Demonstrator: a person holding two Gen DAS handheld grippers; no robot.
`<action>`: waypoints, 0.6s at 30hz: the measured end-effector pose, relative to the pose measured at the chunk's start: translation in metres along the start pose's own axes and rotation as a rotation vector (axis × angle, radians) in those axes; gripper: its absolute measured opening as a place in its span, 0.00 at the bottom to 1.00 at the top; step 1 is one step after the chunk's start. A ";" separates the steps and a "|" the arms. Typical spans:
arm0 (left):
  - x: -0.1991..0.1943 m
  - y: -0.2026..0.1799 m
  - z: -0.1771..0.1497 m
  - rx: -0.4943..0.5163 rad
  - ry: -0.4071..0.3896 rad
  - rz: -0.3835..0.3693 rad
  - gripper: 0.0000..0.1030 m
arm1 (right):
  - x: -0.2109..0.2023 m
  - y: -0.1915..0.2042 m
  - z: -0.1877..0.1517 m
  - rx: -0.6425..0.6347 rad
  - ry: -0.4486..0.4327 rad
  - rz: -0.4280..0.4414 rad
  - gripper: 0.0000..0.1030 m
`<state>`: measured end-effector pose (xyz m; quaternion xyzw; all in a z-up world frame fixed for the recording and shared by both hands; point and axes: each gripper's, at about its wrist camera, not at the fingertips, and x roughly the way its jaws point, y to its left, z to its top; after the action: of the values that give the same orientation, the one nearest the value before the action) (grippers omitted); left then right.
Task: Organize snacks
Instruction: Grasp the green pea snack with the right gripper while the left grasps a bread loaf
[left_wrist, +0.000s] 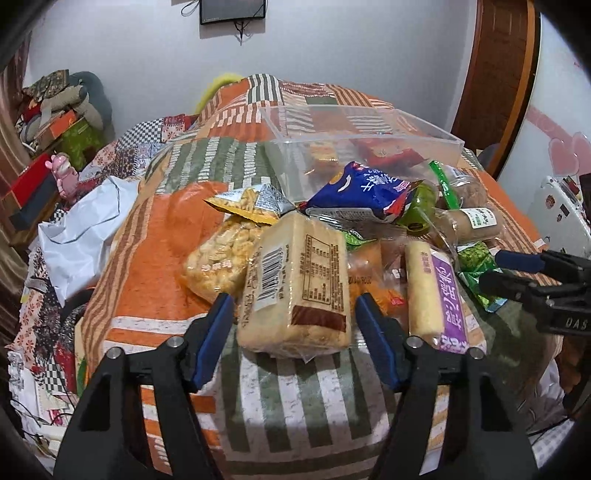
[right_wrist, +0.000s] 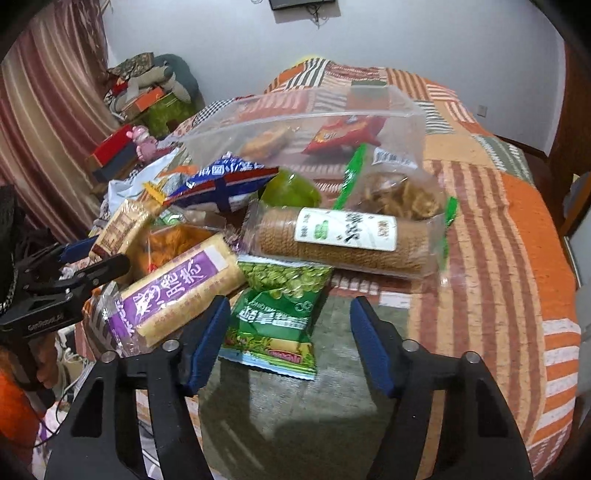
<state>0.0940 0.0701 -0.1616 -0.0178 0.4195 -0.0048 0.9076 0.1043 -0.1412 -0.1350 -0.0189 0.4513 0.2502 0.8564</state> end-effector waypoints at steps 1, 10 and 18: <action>0.002 0.000 0.000 -0.003 0.004 0.002 0.62 | 0.002 0.000 0.000 0.000 0.005 0.003 0.58; 0.009 0.006 -0.001 -0.047 -0.005 -0.016 0.56 | 0.007 0.003 0.001 -0.014 0.004 0.001 0.58; -0.001 0.002 0.000 -0.019 -0.010 -0.001 0.39 | 0.004 -0.005 0.003 -0.001 0.000 0.011 0.37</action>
<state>0.0929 0.0723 -0.1608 -0.0269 0.4151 -0.0010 0.9094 0.1107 -0.1427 -0.1375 -0.0167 0.4513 0.2552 0.8549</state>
